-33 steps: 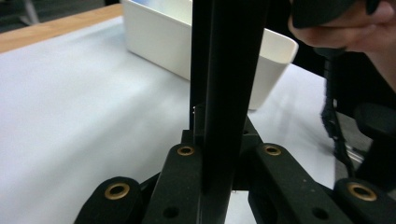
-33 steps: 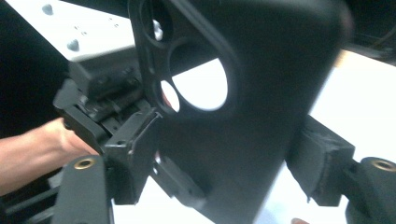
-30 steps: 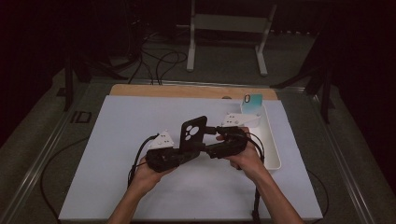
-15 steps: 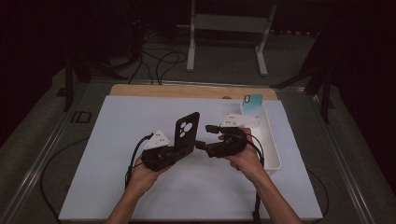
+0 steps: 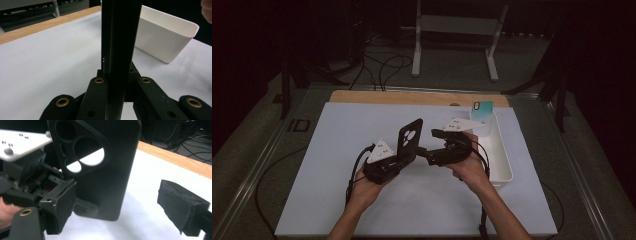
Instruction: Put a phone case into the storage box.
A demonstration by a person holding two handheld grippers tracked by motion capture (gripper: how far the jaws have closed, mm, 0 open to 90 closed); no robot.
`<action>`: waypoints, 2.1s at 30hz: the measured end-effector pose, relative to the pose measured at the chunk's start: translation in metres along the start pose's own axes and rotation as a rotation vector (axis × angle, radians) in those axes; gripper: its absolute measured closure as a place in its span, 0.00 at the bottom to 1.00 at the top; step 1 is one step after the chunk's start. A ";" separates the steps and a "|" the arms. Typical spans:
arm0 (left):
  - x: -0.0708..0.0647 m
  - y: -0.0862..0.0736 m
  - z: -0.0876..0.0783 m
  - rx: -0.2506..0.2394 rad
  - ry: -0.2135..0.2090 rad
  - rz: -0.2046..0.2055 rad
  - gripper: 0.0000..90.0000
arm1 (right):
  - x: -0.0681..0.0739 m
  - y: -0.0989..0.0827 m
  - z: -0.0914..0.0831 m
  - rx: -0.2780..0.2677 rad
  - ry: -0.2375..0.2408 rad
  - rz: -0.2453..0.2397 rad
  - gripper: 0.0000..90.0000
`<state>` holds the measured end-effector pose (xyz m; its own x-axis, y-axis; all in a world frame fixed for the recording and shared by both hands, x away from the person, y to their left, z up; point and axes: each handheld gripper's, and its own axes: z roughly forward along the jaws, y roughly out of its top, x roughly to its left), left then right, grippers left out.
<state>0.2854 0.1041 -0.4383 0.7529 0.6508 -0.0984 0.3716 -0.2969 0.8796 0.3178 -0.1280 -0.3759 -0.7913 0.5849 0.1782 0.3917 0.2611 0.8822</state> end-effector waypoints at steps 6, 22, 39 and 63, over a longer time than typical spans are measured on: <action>-0.003 -0.002 0.002 -0.002 0.010 0.009 0.94 | 0.007 0.010 0.004 -0.029 0.000 0.012 0.16; -0.005 -0.004 0.006 0.001 0.032 -0.010 0.94 | 0.016 0.019 0.018 -0.039 -0.004 0.057 0.12; -0.014 -0.003 0.008 0.005 0.031 0.017 0.94 | 0.017 0.019 0.027 -0.018 -0.037 0.084 0.14; -0.005 -0.003 -0.004 -0.023 0.133 0.007 0.01 | 0.019 0.016 0.028 0.002 -0.039 0.061 0.15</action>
<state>0.2778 0.1043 -0.4388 0.6760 0.7362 -0.0314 0.3531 -0.2863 0.8907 0.3225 -0.0910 -0.3705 -0.7472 0.6290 0.2146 0.4394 0.2253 0.8696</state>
